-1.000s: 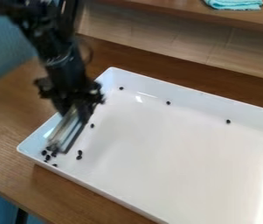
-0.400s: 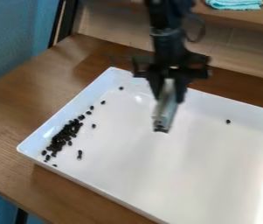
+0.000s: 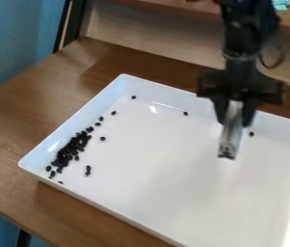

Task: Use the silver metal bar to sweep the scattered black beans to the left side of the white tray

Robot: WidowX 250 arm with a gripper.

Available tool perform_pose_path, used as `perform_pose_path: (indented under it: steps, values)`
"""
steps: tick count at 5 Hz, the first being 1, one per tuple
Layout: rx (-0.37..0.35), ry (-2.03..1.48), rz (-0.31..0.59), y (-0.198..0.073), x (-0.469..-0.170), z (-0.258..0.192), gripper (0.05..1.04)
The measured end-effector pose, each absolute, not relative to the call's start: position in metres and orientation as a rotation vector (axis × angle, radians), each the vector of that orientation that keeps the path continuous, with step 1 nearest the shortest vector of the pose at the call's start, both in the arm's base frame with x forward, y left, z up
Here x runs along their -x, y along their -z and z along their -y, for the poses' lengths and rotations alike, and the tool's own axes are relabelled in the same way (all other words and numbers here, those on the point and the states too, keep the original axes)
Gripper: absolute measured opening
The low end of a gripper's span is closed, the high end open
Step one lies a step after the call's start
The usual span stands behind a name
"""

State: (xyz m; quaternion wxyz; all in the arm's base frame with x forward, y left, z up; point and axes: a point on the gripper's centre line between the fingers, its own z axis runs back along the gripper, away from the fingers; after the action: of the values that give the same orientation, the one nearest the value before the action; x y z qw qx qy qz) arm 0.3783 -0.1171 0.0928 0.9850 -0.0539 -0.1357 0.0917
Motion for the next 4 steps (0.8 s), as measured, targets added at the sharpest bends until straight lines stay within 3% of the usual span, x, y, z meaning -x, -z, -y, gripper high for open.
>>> perform_pose_path:
  steps: [2,4]
  values:
    - [0.081,-0.166,0.302,-0.08,-0.383,0.138,0.386]
    - [0.036,-0.181,0.274,-0.052,-0.391,0.145,0.385]
